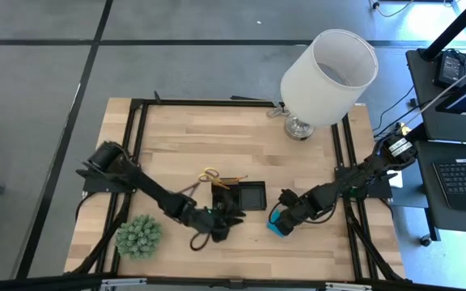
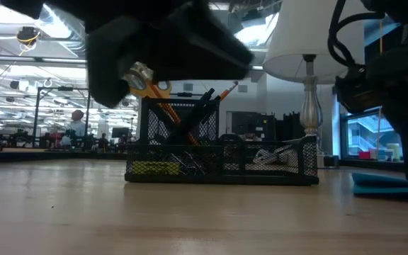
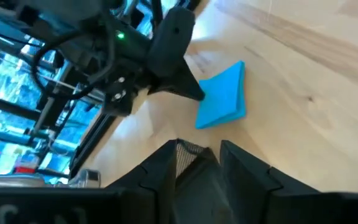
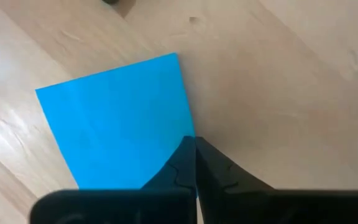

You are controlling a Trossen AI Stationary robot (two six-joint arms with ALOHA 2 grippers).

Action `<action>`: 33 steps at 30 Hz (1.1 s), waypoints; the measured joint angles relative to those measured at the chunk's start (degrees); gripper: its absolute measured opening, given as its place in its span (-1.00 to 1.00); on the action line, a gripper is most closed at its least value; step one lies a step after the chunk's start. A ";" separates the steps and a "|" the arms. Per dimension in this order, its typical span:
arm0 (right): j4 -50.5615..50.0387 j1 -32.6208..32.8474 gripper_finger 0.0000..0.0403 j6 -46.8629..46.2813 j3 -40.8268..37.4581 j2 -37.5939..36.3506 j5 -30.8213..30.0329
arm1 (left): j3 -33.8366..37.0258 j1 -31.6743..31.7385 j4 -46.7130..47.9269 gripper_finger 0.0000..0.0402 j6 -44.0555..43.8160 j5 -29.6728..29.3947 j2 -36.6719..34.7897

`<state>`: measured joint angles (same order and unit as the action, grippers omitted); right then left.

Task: Pick and place office supplies into organizer
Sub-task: Put the blue sticky notes into the desk organizer

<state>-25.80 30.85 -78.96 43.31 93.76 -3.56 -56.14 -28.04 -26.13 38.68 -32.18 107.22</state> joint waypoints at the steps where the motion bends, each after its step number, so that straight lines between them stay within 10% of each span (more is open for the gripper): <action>1: 0.09 0.00 -0.99 -0.75 0.00 0.00 0.01 | -1.86 -0.27 1.19 -0.41 0.07 -1.16 1.43; 10: 4.06 0.01 -0.99 -9.12 -0.15 0.26 0.41 | -13.21 -3.36 7.94 -0.36 0.77 -5.74 11.30; 33: 8.97 -0.02 -0.99 -12.14 -0.17 0.35 -1.13 | -14.84 -2.07 6.14 -0.36 0.02 -3.29 17.22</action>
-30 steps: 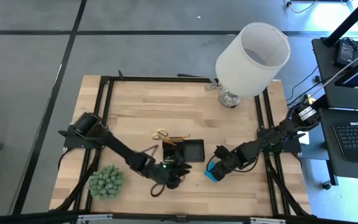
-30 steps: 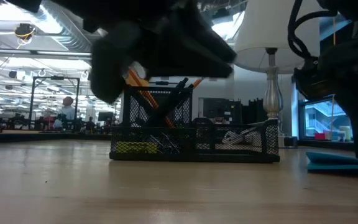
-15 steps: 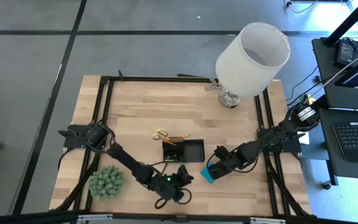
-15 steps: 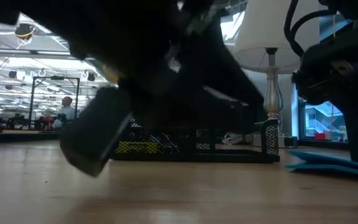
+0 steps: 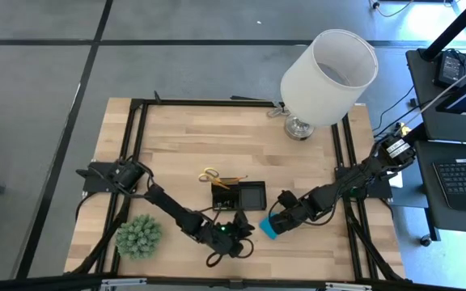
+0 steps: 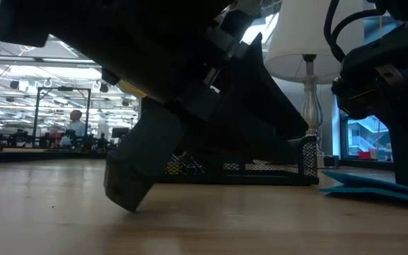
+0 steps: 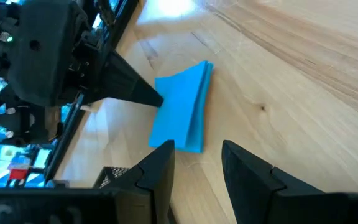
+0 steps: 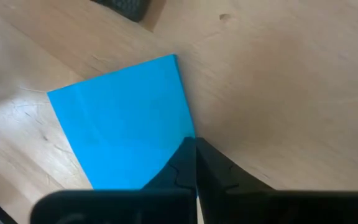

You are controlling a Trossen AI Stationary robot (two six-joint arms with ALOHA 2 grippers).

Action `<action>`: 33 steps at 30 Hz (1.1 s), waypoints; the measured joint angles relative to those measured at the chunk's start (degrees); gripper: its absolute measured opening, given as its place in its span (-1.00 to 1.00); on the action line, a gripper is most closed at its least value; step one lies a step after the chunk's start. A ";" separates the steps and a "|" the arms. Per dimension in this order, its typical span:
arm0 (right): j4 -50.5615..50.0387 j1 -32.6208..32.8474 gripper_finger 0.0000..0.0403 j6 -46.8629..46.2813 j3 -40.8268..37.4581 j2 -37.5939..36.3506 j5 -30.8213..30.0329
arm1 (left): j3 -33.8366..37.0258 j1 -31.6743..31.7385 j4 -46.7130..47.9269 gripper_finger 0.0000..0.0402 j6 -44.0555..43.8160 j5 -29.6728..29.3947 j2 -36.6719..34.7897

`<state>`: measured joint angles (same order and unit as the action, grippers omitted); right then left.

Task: Pick and place office supplies into organizer
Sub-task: Put the blue sticky notes into the desk organizer

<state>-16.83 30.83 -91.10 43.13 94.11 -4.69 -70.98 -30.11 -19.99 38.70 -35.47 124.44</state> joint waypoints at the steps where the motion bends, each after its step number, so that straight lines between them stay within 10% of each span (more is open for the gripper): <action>1: 0.07 0.00 -0.99 0.01 0.00 0.00 0.00 | 0.00 0.23 -0.01 -0.36 0.03 0.95 0.00; 33: 2.43 -0.07 -0.99 -0.14 0.02 0.04 -0.35 | 0.00 6.00 -7.38 -0.26 20.65 19.86 1.44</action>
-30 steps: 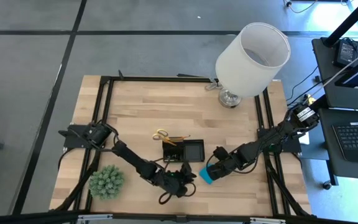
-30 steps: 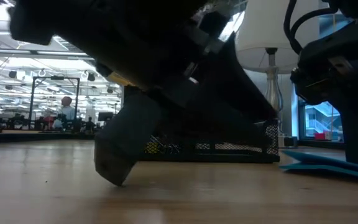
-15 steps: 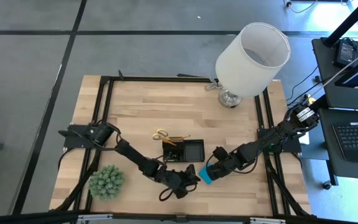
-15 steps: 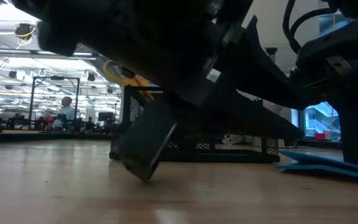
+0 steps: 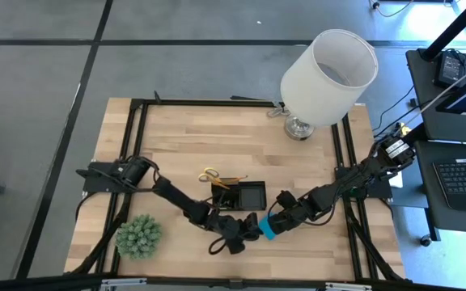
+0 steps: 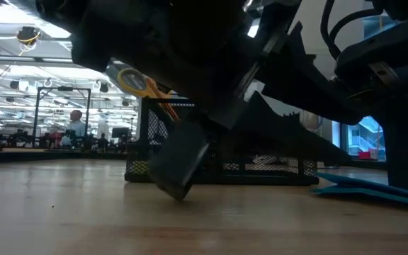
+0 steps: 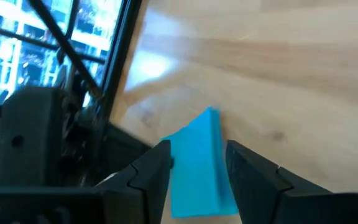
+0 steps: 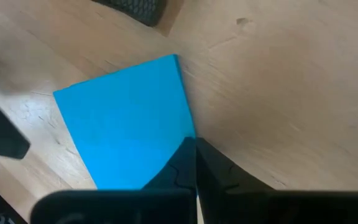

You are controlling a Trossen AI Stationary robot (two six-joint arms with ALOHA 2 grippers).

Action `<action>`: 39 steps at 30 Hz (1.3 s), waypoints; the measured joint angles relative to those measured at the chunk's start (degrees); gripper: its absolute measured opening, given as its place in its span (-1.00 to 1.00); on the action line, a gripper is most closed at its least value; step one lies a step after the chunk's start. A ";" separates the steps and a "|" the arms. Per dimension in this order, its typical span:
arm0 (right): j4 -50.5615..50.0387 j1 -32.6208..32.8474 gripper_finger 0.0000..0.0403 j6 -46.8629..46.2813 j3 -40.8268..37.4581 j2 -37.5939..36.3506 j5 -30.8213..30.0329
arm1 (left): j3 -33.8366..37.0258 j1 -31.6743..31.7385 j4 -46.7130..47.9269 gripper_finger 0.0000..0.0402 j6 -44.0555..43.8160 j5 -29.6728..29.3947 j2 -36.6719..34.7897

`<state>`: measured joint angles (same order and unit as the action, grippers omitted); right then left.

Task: Pick and place office supplies into organizer
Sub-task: Put the blue sticky notes into the desk organizer

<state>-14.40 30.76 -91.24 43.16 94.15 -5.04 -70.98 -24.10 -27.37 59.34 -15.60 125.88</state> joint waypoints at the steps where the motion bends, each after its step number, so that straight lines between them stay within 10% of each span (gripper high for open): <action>1: 0.03 0.00 -0.99 -0.01 0.00 0.00 -0.01 | 0.00 0.19 -0.23 -0.25 0.23 -0.67 0.29; 23: -0.06 0.00 -0.99 0.17 0.04 -0.07 0.07 | -0.56 0.86 1.75 -0.24 -5.07 -1.84 1.56; 39: -0.13 0.00 -0.99 0.39 0.07 -0.09 0.09 | -11.47 -0.61 22.02 -0.28 -19.26 -2.33 2.23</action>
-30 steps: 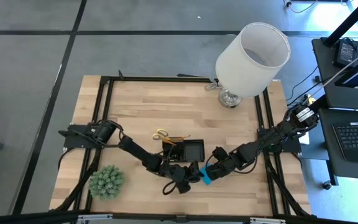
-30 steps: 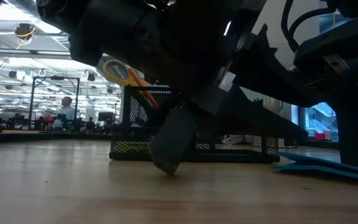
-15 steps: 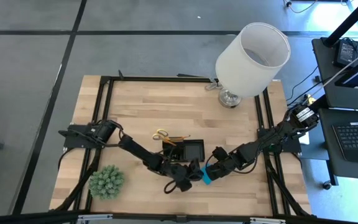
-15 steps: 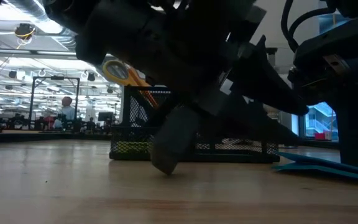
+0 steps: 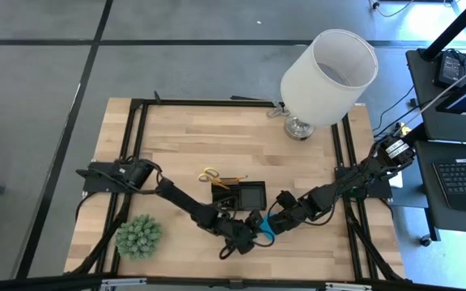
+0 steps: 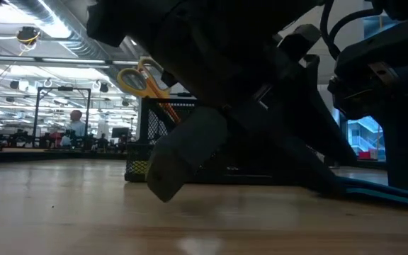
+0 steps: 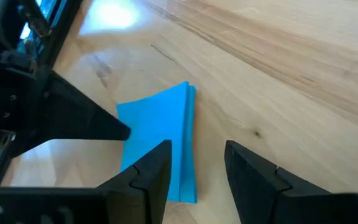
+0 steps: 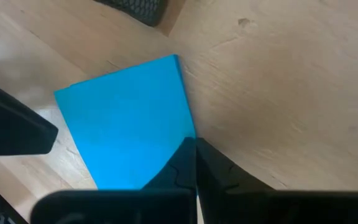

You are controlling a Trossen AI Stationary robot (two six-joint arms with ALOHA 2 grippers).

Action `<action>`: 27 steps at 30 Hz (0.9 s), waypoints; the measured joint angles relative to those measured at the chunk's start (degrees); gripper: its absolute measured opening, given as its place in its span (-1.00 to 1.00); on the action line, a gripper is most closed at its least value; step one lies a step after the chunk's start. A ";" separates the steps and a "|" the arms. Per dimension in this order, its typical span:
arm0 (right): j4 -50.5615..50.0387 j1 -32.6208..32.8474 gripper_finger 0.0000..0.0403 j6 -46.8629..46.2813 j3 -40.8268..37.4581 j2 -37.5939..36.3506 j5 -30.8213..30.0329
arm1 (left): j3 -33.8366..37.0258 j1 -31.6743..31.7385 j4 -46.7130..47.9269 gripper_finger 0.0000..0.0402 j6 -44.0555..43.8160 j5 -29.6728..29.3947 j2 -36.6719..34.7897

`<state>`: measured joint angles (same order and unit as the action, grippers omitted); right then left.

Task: Pick and place office supplies into organizer
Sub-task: Put the blue sticky notes into the desk organizer

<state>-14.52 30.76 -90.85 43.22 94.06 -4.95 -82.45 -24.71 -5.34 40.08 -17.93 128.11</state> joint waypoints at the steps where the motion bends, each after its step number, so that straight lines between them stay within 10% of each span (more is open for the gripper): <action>1: -0.02 0.00 -0.99 0.00 0.00 0.00 0.00 | 0.00 -0.02 -0.05 -0.29 -0.55 -0.48 0.00; 27: -0.07 0.04 -0.99 1.10 0.00 -0.04 -0.03 | -0.53 0.35 -3.45 -0.30 0.41 -7.60 3.52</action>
<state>-14.59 30.81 -89.76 43.23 94.02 -4.98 -82.98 -24.36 -8.80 40.49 -25.53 131.63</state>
